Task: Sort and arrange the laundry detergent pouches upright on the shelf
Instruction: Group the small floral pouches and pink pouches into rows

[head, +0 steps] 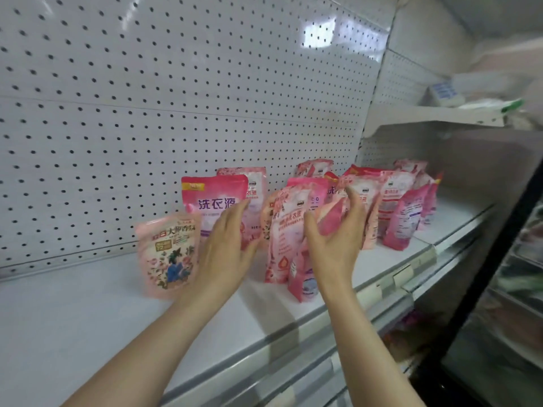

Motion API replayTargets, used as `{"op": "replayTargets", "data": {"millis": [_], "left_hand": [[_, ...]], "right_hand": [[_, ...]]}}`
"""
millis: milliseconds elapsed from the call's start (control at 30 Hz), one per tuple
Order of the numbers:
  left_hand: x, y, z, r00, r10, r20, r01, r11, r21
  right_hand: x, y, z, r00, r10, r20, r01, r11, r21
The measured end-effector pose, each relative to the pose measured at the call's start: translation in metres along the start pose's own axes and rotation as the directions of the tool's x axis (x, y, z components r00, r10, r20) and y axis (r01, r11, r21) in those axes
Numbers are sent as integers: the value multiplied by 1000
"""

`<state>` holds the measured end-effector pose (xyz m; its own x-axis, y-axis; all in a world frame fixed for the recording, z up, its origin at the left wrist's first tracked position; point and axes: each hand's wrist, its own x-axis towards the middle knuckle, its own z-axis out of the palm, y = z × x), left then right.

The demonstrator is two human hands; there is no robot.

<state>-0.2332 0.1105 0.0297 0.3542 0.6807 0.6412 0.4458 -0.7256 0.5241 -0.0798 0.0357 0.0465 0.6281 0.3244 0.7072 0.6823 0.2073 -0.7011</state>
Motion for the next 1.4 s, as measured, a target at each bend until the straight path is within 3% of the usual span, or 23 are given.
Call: {"op": "replayTargets", "data": {"millis": [100,233,433,667,1000,1167,1267,1333,1400], "left_hand": [[18,14,39,968,-157,195,182,976,-116],[30,14,62,943,-231,241,260,961,-96],[9,-2,38,954,-296,38,296,955,-7],[-8,-26,1,940,-322,-115,329,942,56],[-18,-24,-7,955,-288,-75,290,957,21],[-17,-25,-7,950,-311,-32,311,950,18],[-24,-26,-8,956,-292,-28,293,955,37],[-32,-27,-14,972,-204,-114,209,977,34],[-39,-28,-23,958,-80,-275,107,991,86]], "right_hand": [[-16,17,-2,981,193,35,-196,974,114],[-27,32,-6,864,372,340,-396,918,-1],[-25,30,5,797,312,518,-395,917,55],[-31,31,73,779,212,590,-277,961,21],[16,34,73,879,154,451,-212,974,82],[21,40,63,825,125,551,-201,976,80],[22,33,46,863,42,503,-113,987,110],[34,39,29,942,-42,332,42,999,8],[50,55,16,956,-118,268,201,931,-305]]}}
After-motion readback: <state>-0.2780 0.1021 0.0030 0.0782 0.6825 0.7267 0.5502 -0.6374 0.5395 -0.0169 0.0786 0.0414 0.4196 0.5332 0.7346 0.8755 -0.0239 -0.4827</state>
